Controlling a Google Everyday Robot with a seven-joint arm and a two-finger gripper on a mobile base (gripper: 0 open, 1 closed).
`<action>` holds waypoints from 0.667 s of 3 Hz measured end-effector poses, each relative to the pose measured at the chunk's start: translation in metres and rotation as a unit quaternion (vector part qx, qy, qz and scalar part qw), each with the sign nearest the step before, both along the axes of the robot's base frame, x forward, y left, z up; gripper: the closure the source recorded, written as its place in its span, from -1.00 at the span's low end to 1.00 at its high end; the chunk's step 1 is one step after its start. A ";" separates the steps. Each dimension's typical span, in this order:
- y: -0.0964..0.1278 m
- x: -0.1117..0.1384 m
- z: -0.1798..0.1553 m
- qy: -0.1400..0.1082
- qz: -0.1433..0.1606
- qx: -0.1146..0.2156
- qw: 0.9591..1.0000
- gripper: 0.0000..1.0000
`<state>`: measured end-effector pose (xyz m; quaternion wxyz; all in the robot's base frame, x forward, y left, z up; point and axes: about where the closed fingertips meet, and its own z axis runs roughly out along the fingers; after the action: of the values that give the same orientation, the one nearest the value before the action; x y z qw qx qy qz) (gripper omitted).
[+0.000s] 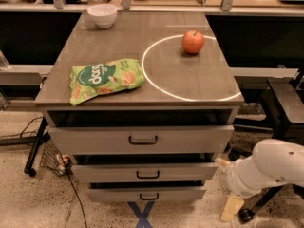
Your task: Open bottom drawer
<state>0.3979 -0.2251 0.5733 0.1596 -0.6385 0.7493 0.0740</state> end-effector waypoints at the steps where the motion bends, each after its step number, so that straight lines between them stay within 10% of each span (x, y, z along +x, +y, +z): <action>1: -0.004 0.008 -0.060 0.018 0.010 -0.003 1.000 -1.00; 2: -0.004 0.008 -0.060 0.018 0.010 -0.003 1.000 -1.00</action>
Offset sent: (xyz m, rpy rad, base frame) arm 0.0089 -0.0044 -0.0478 -0.0097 0.0240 0.0162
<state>0.4058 -0.2291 0.5134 0.1428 -0.6451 0.7458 0.0847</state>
